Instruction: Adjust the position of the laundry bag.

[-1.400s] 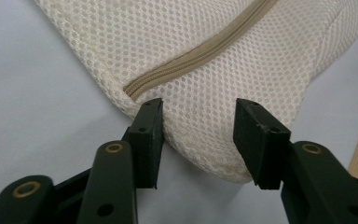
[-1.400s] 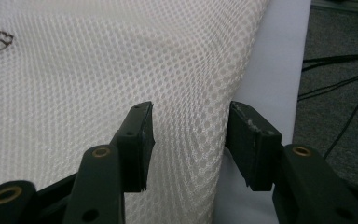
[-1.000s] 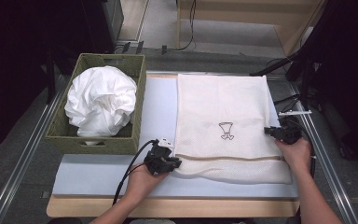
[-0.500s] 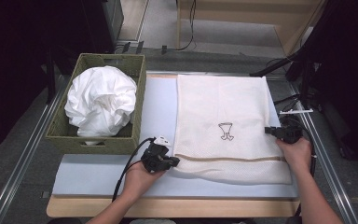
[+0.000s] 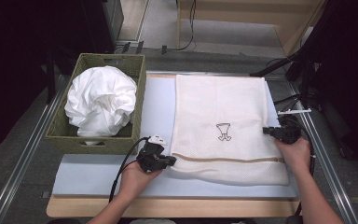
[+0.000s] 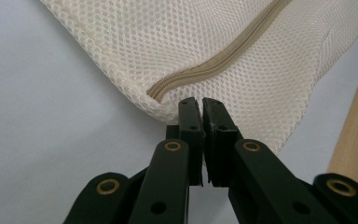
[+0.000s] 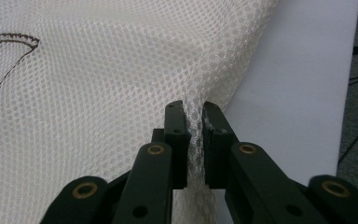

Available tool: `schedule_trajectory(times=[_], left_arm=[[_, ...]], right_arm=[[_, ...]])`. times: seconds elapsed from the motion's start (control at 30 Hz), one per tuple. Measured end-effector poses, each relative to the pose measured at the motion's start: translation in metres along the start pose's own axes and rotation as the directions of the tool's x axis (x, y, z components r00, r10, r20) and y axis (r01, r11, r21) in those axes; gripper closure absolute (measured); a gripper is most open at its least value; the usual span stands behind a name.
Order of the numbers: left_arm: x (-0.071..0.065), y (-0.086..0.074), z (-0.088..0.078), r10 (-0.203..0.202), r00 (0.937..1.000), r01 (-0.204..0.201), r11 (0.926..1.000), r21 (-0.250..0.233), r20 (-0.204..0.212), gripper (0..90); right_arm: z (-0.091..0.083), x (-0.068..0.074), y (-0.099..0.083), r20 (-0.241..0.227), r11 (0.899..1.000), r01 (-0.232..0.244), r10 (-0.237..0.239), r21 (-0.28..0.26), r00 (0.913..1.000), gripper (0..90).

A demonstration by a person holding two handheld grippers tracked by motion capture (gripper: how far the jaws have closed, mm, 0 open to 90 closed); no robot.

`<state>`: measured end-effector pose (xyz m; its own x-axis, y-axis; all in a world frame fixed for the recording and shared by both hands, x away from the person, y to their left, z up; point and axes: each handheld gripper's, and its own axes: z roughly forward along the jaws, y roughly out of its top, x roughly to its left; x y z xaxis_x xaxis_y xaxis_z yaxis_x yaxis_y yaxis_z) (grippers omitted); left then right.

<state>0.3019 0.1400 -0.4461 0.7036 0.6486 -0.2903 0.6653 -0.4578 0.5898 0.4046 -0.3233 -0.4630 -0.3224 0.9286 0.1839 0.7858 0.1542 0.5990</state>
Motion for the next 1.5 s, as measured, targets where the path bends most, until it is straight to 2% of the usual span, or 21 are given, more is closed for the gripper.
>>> schedule_trajectory(times=[0.43, 0.5, 0.77, 1.23, 1.5], left_arm=[[0.003, -0.005, -0.011, -0.011, 0.9999, 0.011, 0.9999, -0.001, -0.004, 87.4], [0.004, -0.006, -0.012, -0.026, 0.9997, 0.026, 0.9997, -0.005, -0.002, 87.4], [0.003, -0.009, -0.015, -0.021, 0.9997, 0.021, 0.9998, 0.002, -0.016, 87.3], [0.008, -0.018, -0.031, -0.044, 0.9975, 0.044, 0.9990, -0.008, -0.055, 87.0], [0.011, -0.026, -0.045, -0.070, 0.9948, 0.070, 0.9975, -0.010, -0.074, 86.8]], right_arm=[[0.003, 0.009, 0.006, -0.031, 1.000, 0.004, -0.003, 0.017, 0.9995, 83.1], [0.003, 0.010, 0.007, -0.037, 1.000, -0.001, 0.002, 0.022, 0.9993, 83.1], [0.005, 0.014, 0.010, -0.047, 1.000, 0.009, -0.008, 0.027, 0.9988, 83.0], [0.013, 0.028, 0.018, -0.079, 0.998, 0.055, -0.051, 0.042, 0.9956, 83.0], [0.018, 0.042, 0.023, -0.108, 0.995, 0.092, -0.086, 0.049, 0.9904, 82.7]])
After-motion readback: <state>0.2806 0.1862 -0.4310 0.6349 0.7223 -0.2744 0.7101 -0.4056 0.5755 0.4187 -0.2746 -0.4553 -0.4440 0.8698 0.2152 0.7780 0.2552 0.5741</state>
